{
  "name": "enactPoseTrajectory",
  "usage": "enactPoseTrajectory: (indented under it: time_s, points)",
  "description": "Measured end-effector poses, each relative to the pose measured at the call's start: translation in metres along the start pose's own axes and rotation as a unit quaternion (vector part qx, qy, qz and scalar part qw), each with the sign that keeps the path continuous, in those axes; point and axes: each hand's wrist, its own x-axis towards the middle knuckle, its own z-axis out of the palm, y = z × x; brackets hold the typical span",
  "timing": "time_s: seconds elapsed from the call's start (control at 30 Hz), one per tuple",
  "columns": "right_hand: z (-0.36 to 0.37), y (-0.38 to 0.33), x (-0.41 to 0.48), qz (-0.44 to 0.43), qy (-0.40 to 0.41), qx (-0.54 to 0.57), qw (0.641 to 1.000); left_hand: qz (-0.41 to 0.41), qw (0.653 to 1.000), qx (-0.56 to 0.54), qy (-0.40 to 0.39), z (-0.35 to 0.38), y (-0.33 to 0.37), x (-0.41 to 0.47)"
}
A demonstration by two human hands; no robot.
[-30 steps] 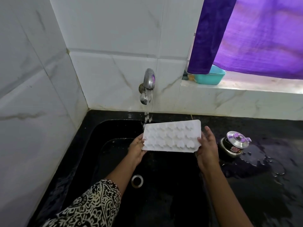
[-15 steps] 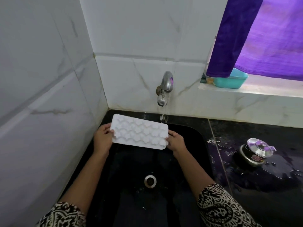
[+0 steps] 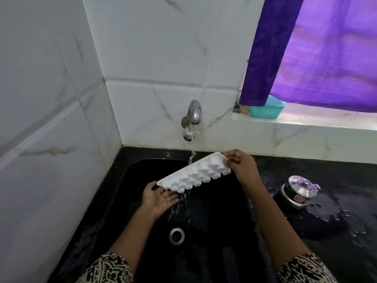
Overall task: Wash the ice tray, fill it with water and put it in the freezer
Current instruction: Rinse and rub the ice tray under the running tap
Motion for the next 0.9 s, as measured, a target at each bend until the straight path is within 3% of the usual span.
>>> enactPoseTrajectory:
  time_s: [0.17,0.33,0.5,0.7,0.83,0.9]
  points:
    - [-0.023,0.028,-0.015,-0.015,-0.012,0.12,0.993,0.05,0.998,-0.037,-0.014,0.031,-0.006,0.009]
    - [-0.011,0.049,-0.011,0.01,0.0,0.101,0.995,0.153,0.987,-0.028,-0.039,0.024,0.003,-0.002]
    - [0.04,0.046,0.003,0.04,-0.052,0.112,0.992,0.24,0.97,-0.027,-0.001,-0.011,0.032,-0.009]
    - [0.077,0.024,0.048,0.133,-0.035,0.051,0.989,0.284,0.957,-0.054,0.028,-0.043,0.046,-0.025]
    - [0.101,-0.011,0.099,0.201,-0.122,0.007,0.972,0.294,0.953,-0.062,0.042,-0.059,0.038,-0.033]
    - [0.113,-0.025,0.116,0.251,-0.155,0.057,0.954,0.293,0.953,-0.061,0.046,-0.064,0.036,-0.038]
